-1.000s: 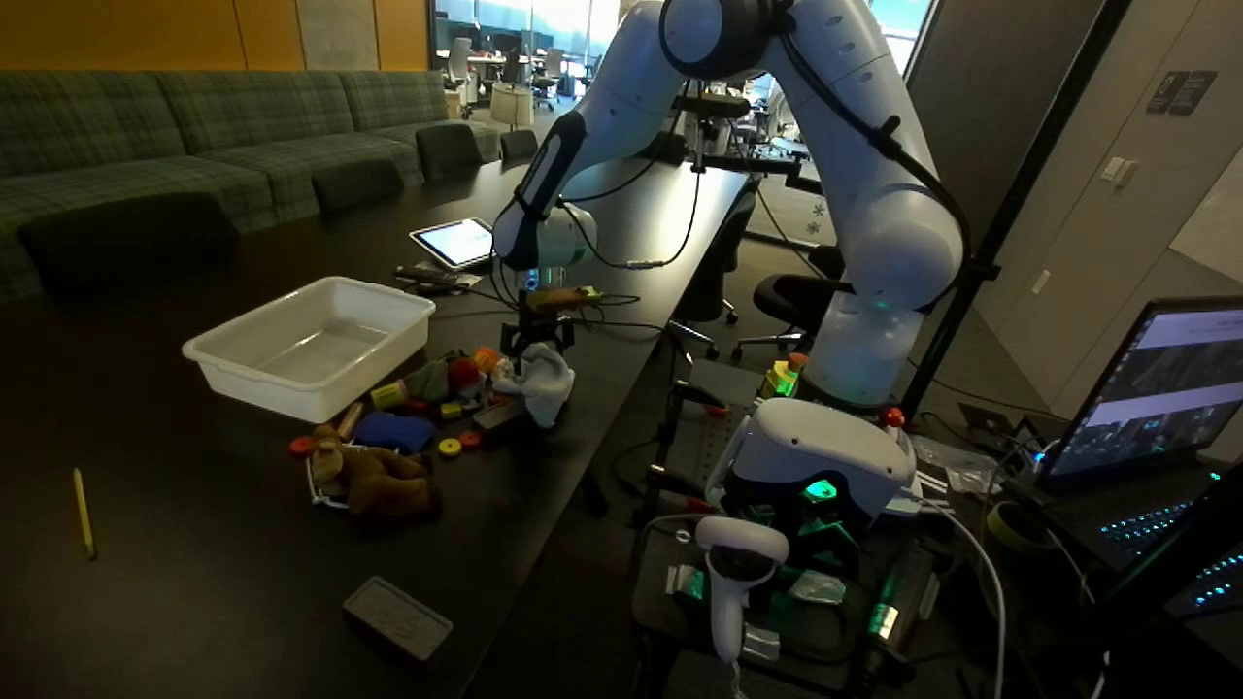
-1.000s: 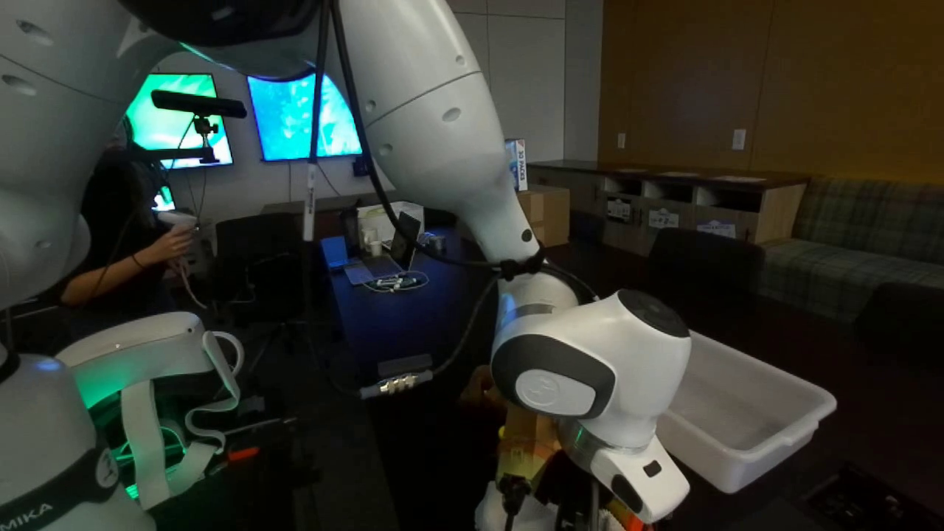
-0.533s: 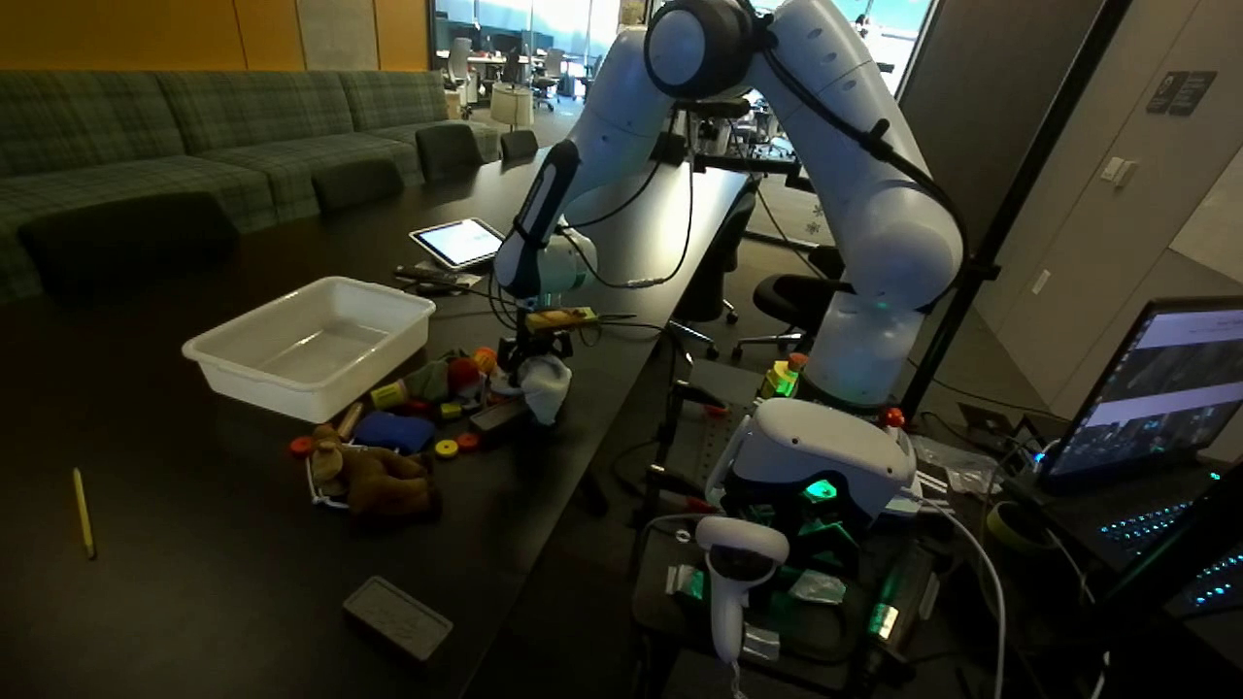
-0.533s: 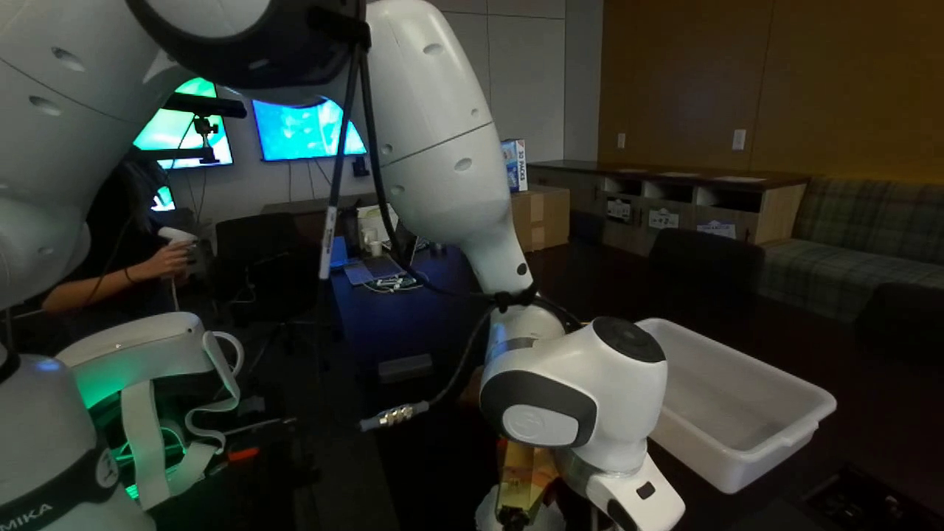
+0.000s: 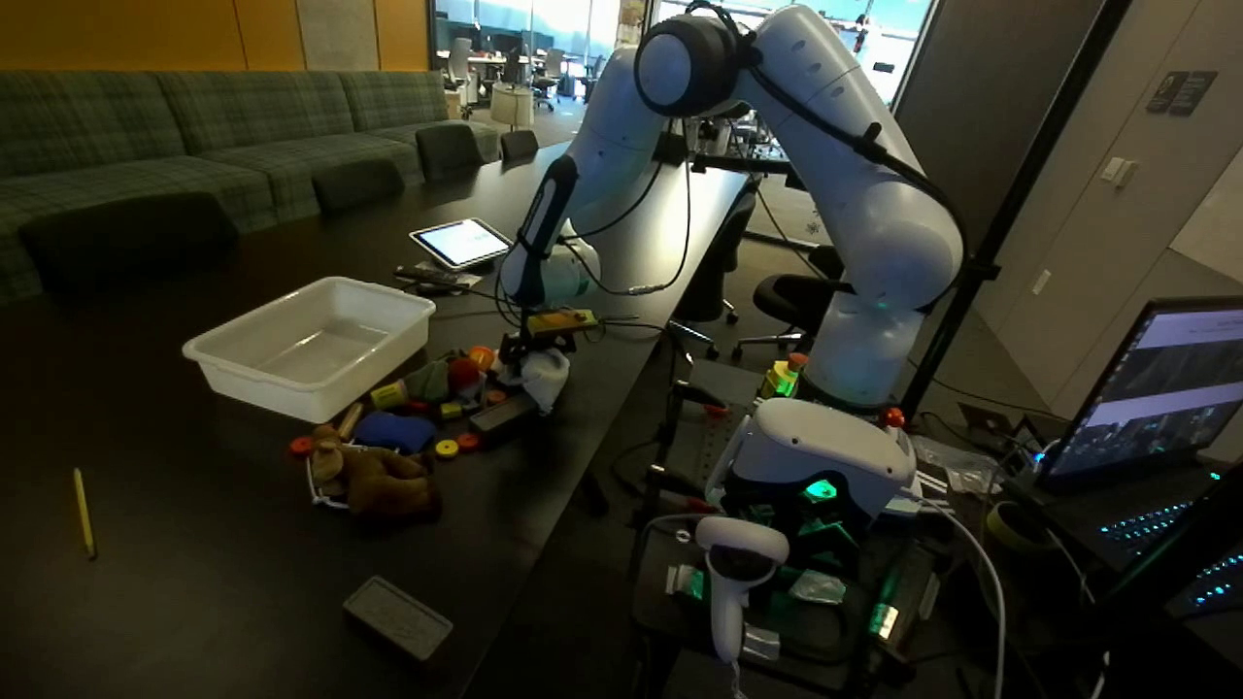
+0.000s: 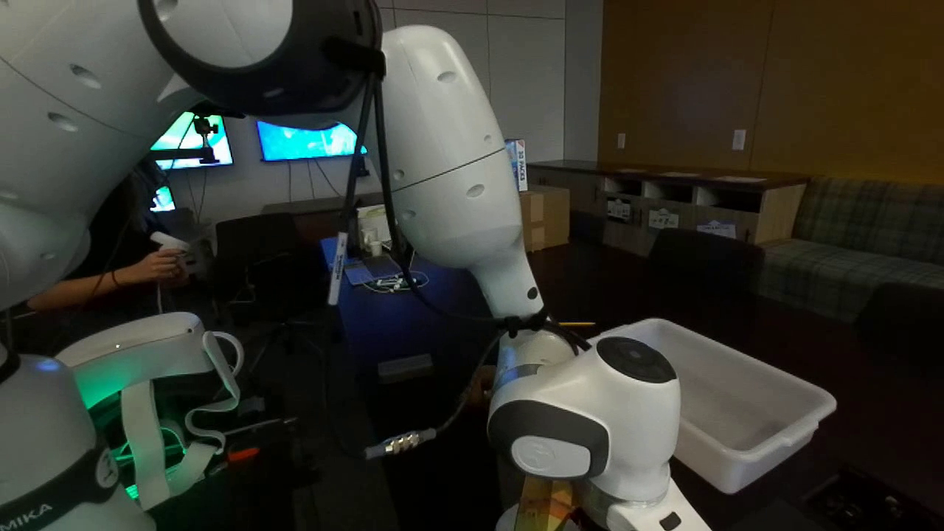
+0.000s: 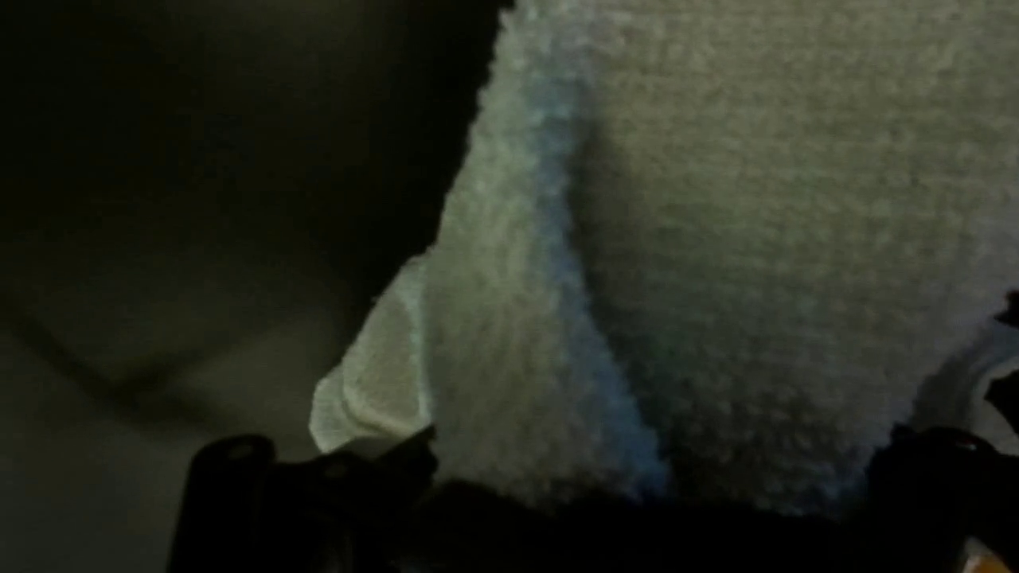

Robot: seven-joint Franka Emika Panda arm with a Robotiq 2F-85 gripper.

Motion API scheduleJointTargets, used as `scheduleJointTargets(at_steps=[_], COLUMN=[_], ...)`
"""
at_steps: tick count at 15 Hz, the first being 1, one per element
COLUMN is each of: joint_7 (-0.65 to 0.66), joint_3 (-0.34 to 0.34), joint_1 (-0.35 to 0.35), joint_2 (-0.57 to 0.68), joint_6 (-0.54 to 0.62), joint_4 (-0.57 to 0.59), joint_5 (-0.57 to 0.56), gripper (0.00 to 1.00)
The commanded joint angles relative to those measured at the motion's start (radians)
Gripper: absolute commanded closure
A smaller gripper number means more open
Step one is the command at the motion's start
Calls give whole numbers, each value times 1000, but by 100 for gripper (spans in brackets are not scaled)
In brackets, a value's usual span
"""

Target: Pick up the cloth and sweep away the items on the table, then put the cloth in the bowl

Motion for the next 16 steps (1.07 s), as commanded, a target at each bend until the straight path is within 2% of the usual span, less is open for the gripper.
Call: scheduleJointTargets(at_steps=[1,6,9,10,12,16], joint_7=[55,95,117,144,215,328], joint_3=[-51,-103,-128,-150,-191,-194], joint_1=[30,85,139,177,259,373], joint_2=[49,57,36,32,19,-21], joint_6=[18,10,-1,17,20,-9], joint_4=[29,-29,-89,-112,-152,-197], joint_5=[-26,-57,-84,-95,-109,-98], gripper=[40,73,91,95,94,94])
